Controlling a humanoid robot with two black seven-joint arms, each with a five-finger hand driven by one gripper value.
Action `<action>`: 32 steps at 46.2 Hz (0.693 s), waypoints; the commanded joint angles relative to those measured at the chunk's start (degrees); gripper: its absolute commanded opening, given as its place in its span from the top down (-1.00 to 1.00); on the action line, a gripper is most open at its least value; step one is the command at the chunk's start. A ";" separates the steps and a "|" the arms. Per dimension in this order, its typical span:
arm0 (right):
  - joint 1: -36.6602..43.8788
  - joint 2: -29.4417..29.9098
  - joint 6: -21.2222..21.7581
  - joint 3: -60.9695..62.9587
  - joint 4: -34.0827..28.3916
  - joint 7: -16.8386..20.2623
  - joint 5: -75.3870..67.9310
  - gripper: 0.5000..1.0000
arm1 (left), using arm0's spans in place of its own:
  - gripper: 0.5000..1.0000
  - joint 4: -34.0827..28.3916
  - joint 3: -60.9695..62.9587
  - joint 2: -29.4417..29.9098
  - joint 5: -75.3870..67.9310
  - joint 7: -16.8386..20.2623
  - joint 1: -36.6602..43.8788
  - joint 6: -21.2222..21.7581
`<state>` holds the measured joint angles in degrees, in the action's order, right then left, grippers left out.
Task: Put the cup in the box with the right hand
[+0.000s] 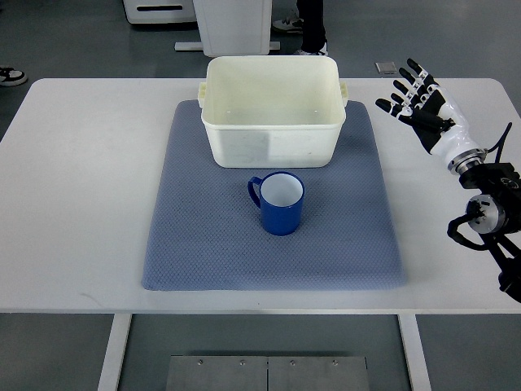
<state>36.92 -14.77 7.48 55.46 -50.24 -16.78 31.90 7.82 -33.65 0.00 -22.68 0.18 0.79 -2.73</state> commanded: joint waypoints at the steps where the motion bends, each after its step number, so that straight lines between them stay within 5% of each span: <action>1: 0.00 0.00 0.08 0.00 0.06 0.08 0.00 -0.99 | -1.00 0.01 -0.01 0.00 0.00 0.00 0.00 0.09; 14: 0.43 -1.05 1.22 0.35 -1.26 0.08 0.00 -0.99 | -1.00 0.01 -0.01 0.00 0.00 0.00 0.00 0.01; 32: 0.61 -3.34 4.21 -0.44 -17.69 2.10 0.88 -0.98 | -1.00 0.01 -0.01 0.00 0.00 0.00 0.00 0.09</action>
<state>37.61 -18.13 11.09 55.34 -65.86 -14.98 32.55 7.81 -33.65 0.00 -22.68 0.18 0.81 -2.68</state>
